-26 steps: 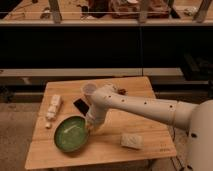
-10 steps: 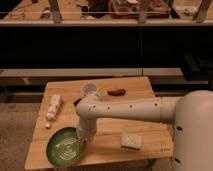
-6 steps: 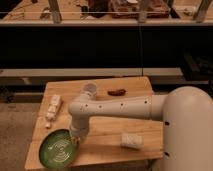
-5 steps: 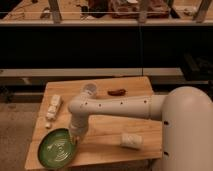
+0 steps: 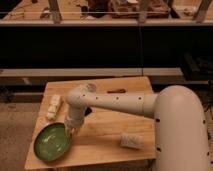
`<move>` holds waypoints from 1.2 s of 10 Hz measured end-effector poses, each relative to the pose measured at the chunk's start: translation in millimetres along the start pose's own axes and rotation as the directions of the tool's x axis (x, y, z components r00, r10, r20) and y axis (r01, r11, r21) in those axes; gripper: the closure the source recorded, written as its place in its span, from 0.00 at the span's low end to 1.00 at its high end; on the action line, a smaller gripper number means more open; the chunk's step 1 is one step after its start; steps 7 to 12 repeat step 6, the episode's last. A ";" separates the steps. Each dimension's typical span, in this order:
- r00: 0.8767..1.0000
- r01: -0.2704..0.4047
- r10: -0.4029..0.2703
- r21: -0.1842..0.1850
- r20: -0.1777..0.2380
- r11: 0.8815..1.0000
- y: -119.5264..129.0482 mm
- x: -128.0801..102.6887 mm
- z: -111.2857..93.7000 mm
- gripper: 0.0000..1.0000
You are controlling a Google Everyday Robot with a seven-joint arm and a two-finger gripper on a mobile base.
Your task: Drag the ceramic bowl in a circle
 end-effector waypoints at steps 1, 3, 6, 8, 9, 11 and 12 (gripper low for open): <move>1.000 -0.017 0.017 0.016 -0.002 1.000 -1.1 9.8 -1.8 1.00; 0.998 -0.059 0.060 0.048 -0.026 0.997 1.3 34.0 -14.1 1.00; 0.992 -0.112 0.115 0.060 -0.043 0.992 8.2 48.3 -23.1 1.00; 0.992 -0.112 0.115 0.060 -0.043 0.992 8.2 48.3 -23.1 1.00; 0.992 -0.112 0.115 0.060 -0.043 0.992 8.2 48.3 -23.1 1.00; 0.992 -0.112 0.115 0.060 -0.043 0.992 8.2 48.3 -23.1 1.00; 0.992 -0.112 0.115 0.060 -0.043 0.992 8.2 48.3 -23.1 1.00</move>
